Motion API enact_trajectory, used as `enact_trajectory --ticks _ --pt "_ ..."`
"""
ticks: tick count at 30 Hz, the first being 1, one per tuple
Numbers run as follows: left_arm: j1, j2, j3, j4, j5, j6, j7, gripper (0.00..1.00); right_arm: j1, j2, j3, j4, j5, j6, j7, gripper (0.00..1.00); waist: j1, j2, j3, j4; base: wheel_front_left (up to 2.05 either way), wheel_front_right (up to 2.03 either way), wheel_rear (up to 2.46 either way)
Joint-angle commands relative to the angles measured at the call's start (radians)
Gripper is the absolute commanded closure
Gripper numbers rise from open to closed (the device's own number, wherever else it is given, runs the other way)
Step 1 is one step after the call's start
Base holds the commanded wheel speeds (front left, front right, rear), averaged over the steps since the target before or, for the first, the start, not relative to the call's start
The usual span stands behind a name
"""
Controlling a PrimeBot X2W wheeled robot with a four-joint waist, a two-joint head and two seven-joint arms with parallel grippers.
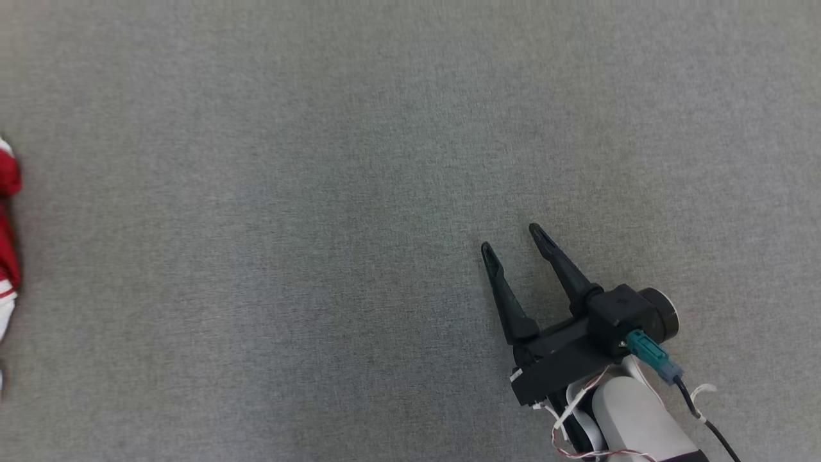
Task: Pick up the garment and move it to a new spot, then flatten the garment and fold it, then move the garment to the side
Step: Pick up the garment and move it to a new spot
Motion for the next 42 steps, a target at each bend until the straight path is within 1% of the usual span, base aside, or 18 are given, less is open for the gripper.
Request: enact_trajectory --ticks 1,6,9,12,14,19,20,22,23,26,27,28,32,35,39,40,42 --pt "-0.016 0.01 0.0 -0.011 -0.01 -0.012 -0.014 1.0 0.015 -0.001 -0.001 0.007 0.01 0.001 -0.008 0.0 0.0 -0.0001 -0.04 0.021 0.0 0.0 0.0" --pt "-0.057 0.024 -0.017 -0.056 -0.015 -0.043 -0.022 1.0 0.045 -0.001 0.001 0.034 0.029 0.001 -0.014 0.0 0.0 -0.0001 -0.13 0.046 0.0 0.0 0.0" --pt "-0.093 0.03 -0.05 -0.095 -0.012 -0.064 -0.009 1.0 0.073 -0.001 -0.002 0.049 0.047 0.001 -0.018 0.0 0.0 -0.0001 -0.206 0.063 0.0 0.0 0.0" --pt "-0.136 0.018 -0.088 -0.136 -0.015 -0.074 0.006 1.0 0.11 -0.001 -0.007 0.068 0.063 0.001 -0.019 0.0 0.0 -0.0001 -0.28 0.073 0.0 0.0 0.0" --pt "-0.169 -0.002 -0.121 -0.163 -0.014 -0.08 0.011 1.0 0.134 -0.001 -0.016 0.077 0.07 0.001 -0.021 0.0 0.0 -0.0001 -0.328 0.076 0.0 0.0 0.0" --pt "-0.237 -0.087 -0.213 -0.238 -0.028 -0.09 0.024 1.0 0.195 -0.001 -0.04 0.083 0.072 0.001 -0.022 0.0 0.0 -0.0001 -0.426 0.053 0.0 0.0 0.0" --pt "-0.258 -0.131 -0.252 -0.272 -0.036 -0.091 0.023 1.0 0.213 -0.001 -0.052 0.077 0.061 0.001 -0.022 0.0 0.0 -0.0001 -0.447 0.037 0.0 0.0 0.0" --pt "-0.266 -0.169 -0.289 -0.308 -0.039 -0.095 0.02 1.0 0.227 -0.001 -0.06 0.07 0.053 0.001 -0.017 0.0 0.0 -0.0001 -0.464 0.015 0.0 0.0 0.0" --pt "-0.269 -0.198 -0.309 -0.328 -0.046 -0.094 0.019 1.0 0.233 -0.001 -0.067 0.066 0.048 0.001 -0.014 0.0 0.0 -0.0001 -0.469 0.002 0.0 0.0 0.0" --pt "-0.263 -0.259 -0.358 -0.381 -0.054 -0.088 0.018 1.0 0.245 -0.001 -0.073 0.05 0.035 0.001 0.002 0.0 0.0 -0.0001 -0.48 -0.045 0.0 0.0 0.0" --pt "-0.256 -0.279 -0.371 -0.394 -0.059 -0.086 0.017 1.0 0.245 -0.001 -0.074 0.042 0.03 0.001 0.005 0.0 0.0 -0.0001 -0.481 -0.062 0.0 0.0 0.0" --pt "-0.256 -0.279 -0.371 -0.394 -0.059 -0.086 0.017 1.0 0.245 -0.001 -0.074 0.042 0.03 0.001 0.005 0.0 0.0 -0.0001 -0.481 -0.062 0.0 0.0 0.0" --pt "-0.222 -0.35 -0.427 -0.422 -0.073 -0.087 0.003 1.0 0.247 -0.001 -0.07 0.011 0.019 0.001 0.027 0.0 0.0 -0.0001 -0.473 -0.141 0.0 0.0 0.0" --pt "-0.184 -0.399 -0.457 -0.413 -0.084 -0.089 -0.021 1.0 0.251 -0.001 -0.071 -0.01 0.014 0.001 0.042 0.0 0.0 -0.0001 -0.46 -0.203 0.0 0.0 0.0" --pt "-0.129 -0.464 -0.483 -0.361 -0.101 -0.09 -0.074 1.0 0.259 -0.001 -0.077 -0.034 0.011 0.001 0.055 0.0 0.0 -0.0001 -0.432 -0.276 0.0 0.0 0.0" --pt "-0.114 -0.473 -0.489 -0.339 -0.101 -0.095 -0.09 1.0 0.258 -0.001 -0.079 -0.04 0.013 0.001 0.056 0.0 0.0 -0.0001 -0.424 -0.291 0.0 0.0 0.0" --pt "-0.088 -0.469 -0.505 -0.293 -0.074 -0.1 -0.12 1.0 0.252 -0.001 -0.074 -0.049 0.017 0.001 0.059 0.0 0.0 -0.0001 -0.406 -0.323 0.0 0.0 0.0"
